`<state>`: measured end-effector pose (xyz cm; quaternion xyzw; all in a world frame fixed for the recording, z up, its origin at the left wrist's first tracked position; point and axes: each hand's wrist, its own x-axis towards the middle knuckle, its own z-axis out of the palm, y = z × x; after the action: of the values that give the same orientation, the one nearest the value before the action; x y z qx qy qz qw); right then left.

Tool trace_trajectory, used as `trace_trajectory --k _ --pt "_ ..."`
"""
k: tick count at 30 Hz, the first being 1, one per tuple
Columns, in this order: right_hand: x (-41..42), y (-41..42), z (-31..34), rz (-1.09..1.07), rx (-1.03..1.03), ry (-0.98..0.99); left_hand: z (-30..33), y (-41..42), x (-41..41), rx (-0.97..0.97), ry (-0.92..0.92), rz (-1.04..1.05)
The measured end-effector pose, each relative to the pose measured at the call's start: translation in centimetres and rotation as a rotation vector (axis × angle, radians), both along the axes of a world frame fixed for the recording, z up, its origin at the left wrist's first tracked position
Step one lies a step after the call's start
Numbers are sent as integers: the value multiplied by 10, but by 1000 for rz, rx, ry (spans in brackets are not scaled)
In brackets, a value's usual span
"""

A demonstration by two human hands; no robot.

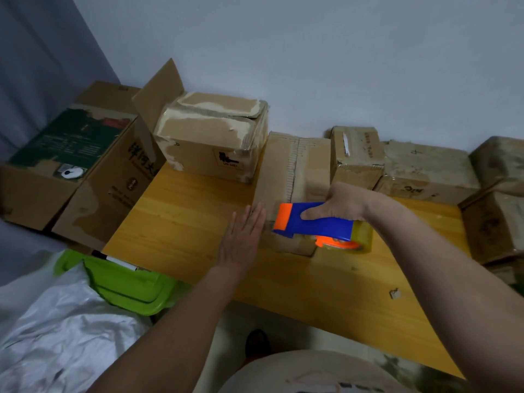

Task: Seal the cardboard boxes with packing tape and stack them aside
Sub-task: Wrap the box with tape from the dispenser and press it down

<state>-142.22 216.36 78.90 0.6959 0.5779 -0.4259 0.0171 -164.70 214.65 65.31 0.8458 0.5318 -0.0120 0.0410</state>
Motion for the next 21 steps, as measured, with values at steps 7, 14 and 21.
trace_trajectory --k 7,14,21 --pt "42 -14 -3 -45 -35 -14 2 -2 10 -4 -23 63" --pt "43 -11 -9 -36 -30 -22 12 -6 13 -46 54 86" --pt "46 -9 -10 -36 -47 -6 28 -19 55 -69 -48 -48"
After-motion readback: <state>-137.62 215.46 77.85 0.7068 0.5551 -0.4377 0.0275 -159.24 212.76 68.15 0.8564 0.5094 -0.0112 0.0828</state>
